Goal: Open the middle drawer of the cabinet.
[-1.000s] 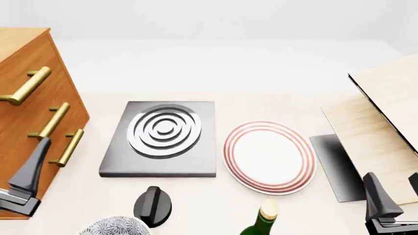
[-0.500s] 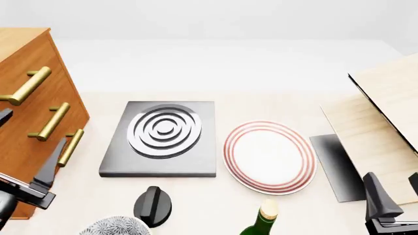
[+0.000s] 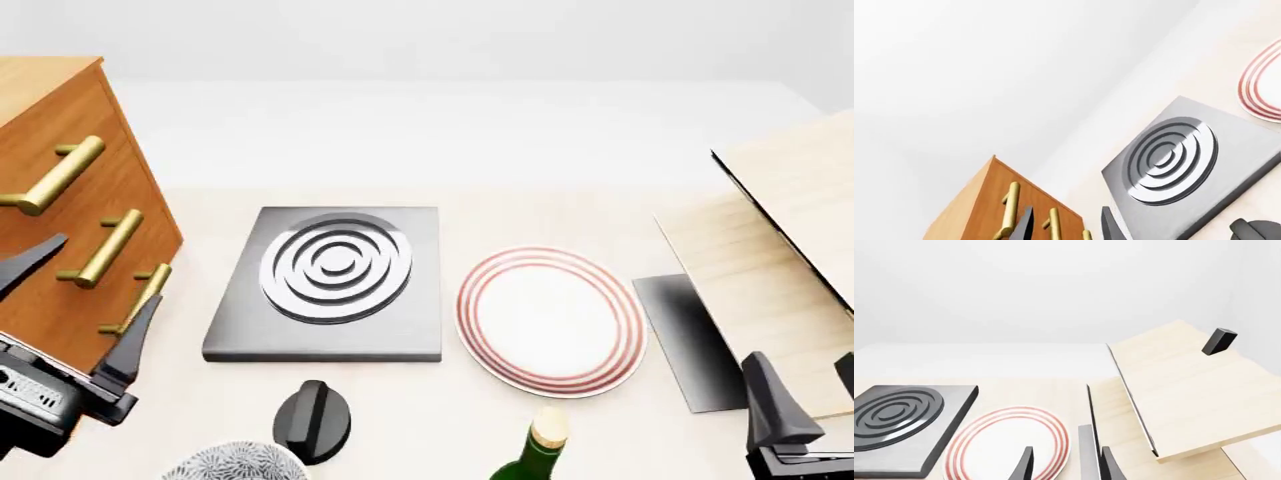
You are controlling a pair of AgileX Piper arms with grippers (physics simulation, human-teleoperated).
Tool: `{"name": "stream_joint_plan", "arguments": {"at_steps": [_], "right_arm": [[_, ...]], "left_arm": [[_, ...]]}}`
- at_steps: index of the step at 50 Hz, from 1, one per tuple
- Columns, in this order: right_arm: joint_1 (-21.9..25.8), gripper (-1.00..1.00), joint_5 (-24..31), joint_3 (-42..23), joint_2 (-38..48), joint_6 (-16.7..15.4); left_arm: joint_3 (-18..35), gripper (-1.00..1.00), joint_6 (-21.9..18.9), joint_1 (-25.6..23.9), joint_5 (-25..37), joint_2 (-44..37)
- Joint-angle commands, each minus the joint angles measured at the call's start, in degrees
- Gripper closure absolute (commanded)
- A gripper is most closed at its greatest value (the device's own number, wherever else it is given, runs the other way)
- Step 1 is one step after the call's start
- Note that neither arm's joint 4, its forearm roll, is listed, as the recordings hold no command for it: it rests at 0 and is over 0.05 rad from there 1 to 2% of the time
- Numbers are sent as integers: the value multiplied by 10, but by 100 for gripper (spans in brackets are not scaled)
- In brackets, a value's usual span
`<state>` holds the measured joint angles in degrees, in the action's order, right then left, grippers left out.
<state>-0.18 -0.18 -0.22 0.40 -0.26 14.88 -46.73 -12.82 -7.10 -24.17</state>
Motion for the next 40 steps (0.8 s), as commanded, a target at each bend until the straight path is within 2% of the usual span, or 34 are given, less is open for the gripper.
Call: {"name": "stream_joint_plan", "arguments": {"at_steps": [1, 7, 10, 18, 37, 40], "right_arm": [[0, -100, 0, 0, 0, 0], [0, -100, 0, 0, 0, 0], [0, -100, 0, 0, 0, 0], [0, -100, 1, 0, -1, 0], [0, -100, 1, 0, -1, 0], [0, -100, 1, 0, 0, 0]], "left_arm": [[-13, -100, -8, 20, -8, -19], [-27, -100, -15, 32, -27, -32], [-18, -100, 3, 43, -21, -46], [-24, -100, -3, 59, -57, -75], [-57, -100, -26, 90, -145, -143], [-70, -100, -44, 93, -167, -153]]}}
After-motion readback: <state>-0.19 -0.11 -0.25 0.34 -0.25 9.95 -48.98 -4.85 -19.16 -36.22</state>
